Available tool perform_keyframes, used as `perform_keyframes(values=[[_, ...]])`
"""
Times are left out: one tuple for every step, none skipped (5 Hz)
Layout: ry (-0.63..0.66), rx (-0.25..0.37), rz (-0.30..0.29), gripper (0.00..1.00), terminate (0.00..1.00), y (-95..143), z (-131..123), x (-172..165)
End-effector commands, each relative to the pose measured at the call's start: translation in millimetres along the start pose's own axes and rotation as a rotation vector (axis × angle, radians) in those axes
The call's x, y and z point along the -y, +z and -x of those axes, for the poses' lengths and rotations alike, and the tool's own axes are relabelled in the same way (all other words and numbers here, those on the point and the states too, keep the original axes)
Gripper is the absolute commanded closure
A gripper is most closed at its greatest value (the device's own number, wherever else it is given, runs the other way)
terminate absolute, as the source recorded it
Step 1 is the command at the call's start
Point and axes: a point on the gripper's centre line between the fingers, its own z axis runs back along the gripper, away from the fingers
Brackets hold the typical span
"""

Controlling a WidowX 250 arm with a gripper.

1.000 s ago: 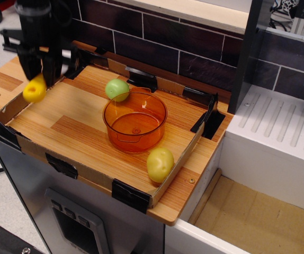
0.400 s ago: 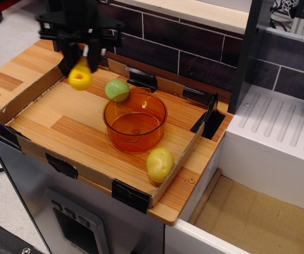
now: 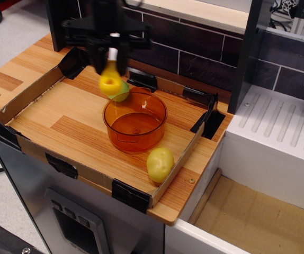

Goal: Put knife in pot

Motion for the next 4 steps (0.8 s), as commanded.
perform_keyframes(values=[[-0.033,0.075,-0.006,1.00,0.00,-6,0,15],[-0.041,0.078,-0.023,1.00,0.00,-18,4,18],[-0.061,0.080,-0.041,1.00,0.00,-28,9,16],[-0.075,0.056,-0.051,0.00,0.00,-30,10,15]])
